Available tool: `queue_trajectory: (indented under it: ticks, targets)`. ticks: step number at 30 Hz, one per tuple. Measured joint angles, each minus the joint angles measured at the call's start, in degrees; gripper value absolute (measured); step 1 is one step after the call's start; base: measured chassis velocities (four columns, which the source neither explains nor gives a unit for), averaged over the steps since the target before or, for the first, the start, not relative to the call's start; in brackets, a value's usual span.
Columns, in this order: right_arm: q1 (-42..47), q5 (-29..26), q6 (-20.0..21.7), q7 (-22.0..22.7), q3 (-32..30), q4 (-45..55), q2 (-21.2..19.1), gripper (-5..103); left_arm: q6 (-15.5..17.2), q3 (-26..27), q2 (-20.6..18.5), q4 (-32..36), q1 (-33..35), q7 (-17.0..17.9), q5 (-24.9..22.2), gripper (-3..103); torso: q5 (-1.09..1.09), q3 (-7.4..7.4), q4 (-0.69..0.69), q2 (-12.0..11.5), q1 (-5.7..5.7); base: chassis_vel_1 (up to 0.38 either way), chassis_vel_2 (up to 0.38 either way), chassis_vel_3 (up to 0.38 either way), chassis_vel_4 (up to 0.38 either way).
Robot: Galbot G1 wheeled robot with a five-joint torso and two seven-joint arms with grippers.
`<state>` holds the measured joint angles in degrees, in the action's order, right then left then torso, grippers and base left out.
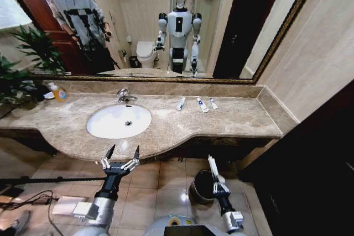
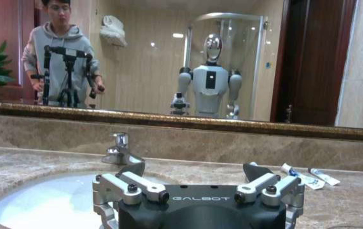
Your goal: Pick up the trash from the sink and place it in the trash bin.
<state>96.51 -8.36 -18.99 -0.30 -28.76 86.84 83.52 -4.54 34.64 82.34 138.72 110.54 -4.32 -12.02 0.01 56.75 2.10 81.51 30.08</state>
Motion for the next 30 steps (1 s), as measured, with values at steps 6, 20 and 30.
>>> queue_trajectory:
  ticks: [6, 20, 30]
  targets:
    - [-5.98, -5.10, 5.47, -1.08, 0.90, -9.32, 0.01, 0, 0.00, 0.00, 0.00, 0.00, 0.00, 0.00, 0.00, 100, -0.02, 0.00, 0.00, 0.00, 0.01, 0.000, 0.000, 0.000, 0.000]
    - [-24.49, 7.79, 2.00, -0.67, 0.35, -40.83, 2.26, 0, 0.00, 0.00, -0.01, 0.00, 0.00, -0.01, 0.00, 100, -0.01, 0.01, 0.00, 0.00, 0.01, 0.000, 0.000, 0.000, 0.000]
    - [-32.88, 8.81, 1.51, -0.79, 0.30, -52.60, 2.88, 0, 0.00, 0.00, 0.00, 0.00, 0.00, 0.00, 0.00, 100, -0.02, 0.00, 0.01, 0.00, 0.01, 0.000, 0.000, 0.000, 0.000]
